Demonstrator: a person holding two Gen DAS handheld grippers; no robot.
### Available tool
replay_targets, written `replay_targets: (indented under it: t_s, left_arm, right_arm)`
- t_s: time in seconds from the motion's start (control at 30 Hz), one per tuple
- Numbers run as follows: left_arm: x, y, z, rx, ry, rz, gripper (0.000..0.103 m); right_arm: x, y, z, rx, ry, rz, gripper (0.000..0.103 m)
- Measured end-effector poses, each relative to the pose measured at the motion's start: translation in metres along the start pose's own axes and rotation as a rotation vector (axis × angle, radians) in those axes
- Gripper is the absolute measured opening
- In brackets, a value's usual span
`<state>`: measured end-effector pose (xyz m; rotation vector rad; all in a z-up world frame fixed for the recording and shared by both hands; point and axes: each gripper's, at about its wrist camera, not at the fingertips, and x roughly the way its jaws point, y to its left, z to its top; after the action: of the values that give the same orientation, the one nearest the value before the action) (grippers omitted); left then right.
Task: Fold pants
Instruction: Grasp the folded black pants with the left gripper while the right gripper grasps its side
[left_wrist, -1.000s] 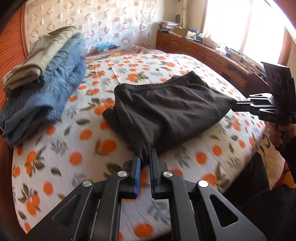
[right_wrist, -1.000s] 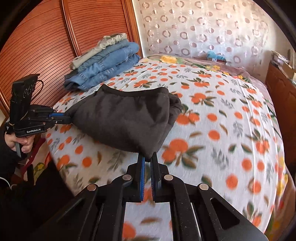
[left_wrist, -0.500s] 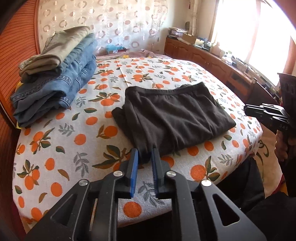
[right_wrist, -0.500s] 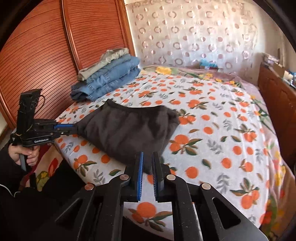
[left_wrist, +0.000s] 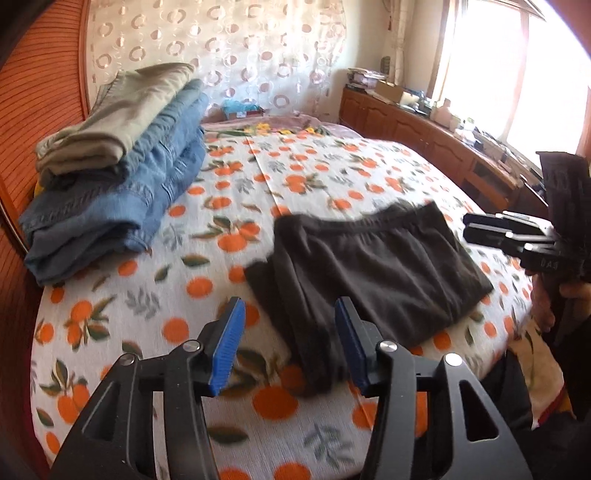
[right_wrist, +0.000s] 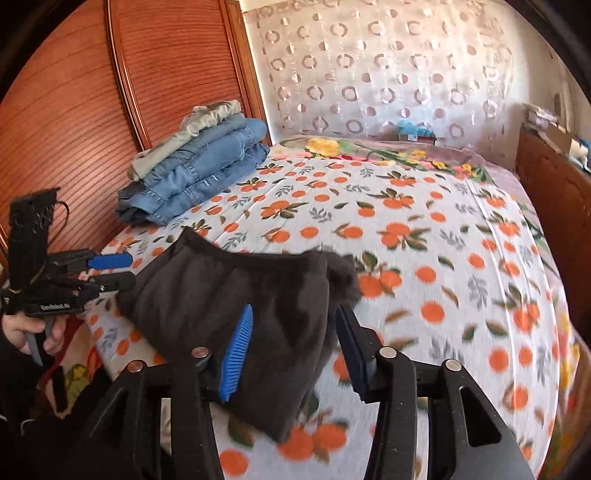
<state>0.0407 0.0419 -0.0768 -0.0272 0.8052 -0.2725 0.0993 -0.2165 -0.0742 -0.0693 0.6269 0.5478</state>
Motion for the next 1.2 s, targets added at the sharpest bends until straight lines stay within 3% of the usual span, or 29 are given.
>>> replay_targets:
  t_s: [0.27,0.6,0.87,0.97,1.2]
  left_arm:
    - [0.032,0.015,0.021,-0.049,0.032,0.024,0.052]
    - [0.051,0.016,0.018,-0.039,0.092,0.035,0.052]
    - [0.051,0.013,0.014,-0.01,0.067,0.047,0.052]
    - [0.052,0.01,0.015,-0.001,0.066,0.018,0.042]
    - [0.058,0.005,0.021,0.01,0.074,0.001,0.04]
  right_arm:
    - [0.037,-0.01,0.014,0.005,0.047,-0.03,0.051]
    - [0.061,-0.019,0.019,0.032,0.109,-0.017,0.053]
    - [0.066,-0.021,0.019,0.032,0.11,0.007,0.061]
    - [0.068,-0.021,0.019,0.026,0.111,0.003,0.062]
    - [0.069,-0.017,0.018,0.003,0.116,-0.004,0.066]
